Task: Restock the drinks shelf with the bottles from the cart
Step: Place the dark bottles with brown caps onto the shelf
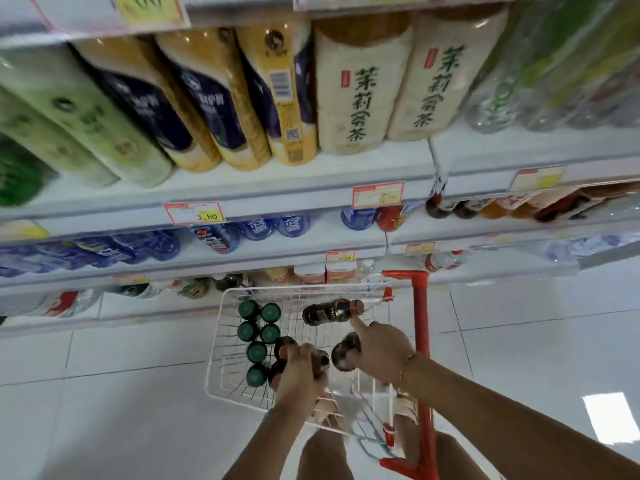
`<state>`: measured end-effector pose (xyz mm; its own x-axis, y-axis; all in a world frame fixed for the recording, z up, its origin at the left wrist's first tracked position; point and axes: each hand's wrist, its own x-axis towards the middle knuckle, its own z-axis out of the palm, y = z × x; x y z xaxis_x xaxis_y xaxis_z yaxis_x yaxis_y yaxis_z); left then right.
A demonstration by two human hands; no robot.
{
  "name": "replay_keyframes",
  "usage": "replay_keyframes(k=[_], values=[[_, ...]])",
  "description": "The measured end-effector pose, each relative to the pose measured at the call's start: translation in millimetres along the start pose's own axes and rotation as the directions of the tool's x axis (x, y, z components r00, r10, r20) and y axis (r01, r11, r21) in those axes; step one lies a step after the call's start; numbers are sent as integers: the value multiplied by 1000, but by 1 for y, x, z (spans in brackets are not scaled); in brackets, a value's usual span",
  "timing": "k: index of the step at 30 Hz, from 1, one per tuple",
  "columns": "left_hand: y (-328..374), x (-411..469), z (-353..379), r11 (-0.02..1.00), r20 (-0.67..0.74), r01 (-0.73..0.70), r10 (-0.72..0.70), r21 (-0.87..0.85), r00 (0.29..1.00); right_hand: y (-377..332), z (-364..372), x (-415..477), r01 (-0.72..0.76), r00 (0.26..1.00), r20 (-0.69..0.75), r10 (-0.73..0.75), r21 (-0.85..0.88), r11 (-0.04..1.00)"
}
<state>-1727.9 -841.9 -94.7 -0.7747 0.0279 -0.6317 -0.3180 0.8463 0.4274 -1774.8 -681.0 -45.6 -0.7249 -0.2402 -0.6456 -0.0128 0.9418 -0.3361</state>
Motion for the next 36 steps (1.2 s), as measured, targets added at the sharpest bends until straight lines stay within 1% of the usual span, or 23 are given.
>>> replay_keyframes(k=[3, 6, 8, 10, 12, 13, 16, 18, 19, 21, 22, 23, 25, 27, 30, 33, 34, 36], values=[[31, -25, -46, 997, -38, -77, 77, 1, 996, 7, -62, -49, 79, 982, -175, -65, 75, 994], [71, -54, -101, 985, -130, -171, 169, 2, 977, 13, -119, -99, 158, 921, -377, -99, 130, 979], [99, -79, -139, 966, -203, -256, 254, 17, 945, 16, -152, -135, 210, 835, -545, -71, 197, 958], [129, -108, -177, 932, -297, -361, 355, 37, 886, 17, -182, -176, 296, 728, -684, -34, 270, 916], [159, -141, -213, 883, -396, -464, 454, 76, 799, 20, -209, -214, 380, 607, -795, -2, 288, 879], [173, -158, -230, 849, -444, -518, 504, 101, 741, 22, -223, -232, 420, 535, -845, 25, 291, 860], [214, -207, -275, 741, -587, -653, 602, 158, 541, 33, -264, -274, 543, 312, -936, 164, 317, 778], [242, -231, -297, 675, -662, -699, 637, 234, 394, 44, -292, -294, 550, 167, -958, 232, 286, 784], [256, -239, -306, 648, -690, -719, 642, 253, 335, 47, -306, -302, 563, 108, -959, 262, 276, 779], [282, -244, -320, 594, -729, -752, 644, 287, 231, 53, -332, -312, 580, 39, -955, 294, 261, 772], [296, -243, -326, 572, -745, -761, 642, 307, 182, 55, -344, -315, 561, 15, -954, 298, 255, 788], [310, -238, -330, 561, -764, -768, 627, 309, 150, 57, -357, -318, 531, -6, -955, 296, 248, 810], [340, -221, -335, 555, -803, -789, 580, 265, 137, 64, -384, -317, 449, -39, -960, 279, 232, 863], [366, -199, -334, 551, -811, -799, 567, 240, 148, 65, -409, -313, 314, -59, -967, 247, 217, 924], [397, -174, -332, 536, -796, -818, 579, 208, 177, 70, -443, -300, 137, -19, -981, 195, 191, 972], [419, -162, -337, 524, -801, -838, 562, 151, 206, 80, -471, -280, -65, 25, -997, 73, 71, 995], [424, -160, -339, 518, -803, -842, 560, 148, 204, 82, -479, -274, -73, 39, -998, 48, 45, 996], [432, -157, -342, 495, -809, -860, 553, 125, 201, 85, -491, -266, 0, 70, -996, 59, 59, 998]])
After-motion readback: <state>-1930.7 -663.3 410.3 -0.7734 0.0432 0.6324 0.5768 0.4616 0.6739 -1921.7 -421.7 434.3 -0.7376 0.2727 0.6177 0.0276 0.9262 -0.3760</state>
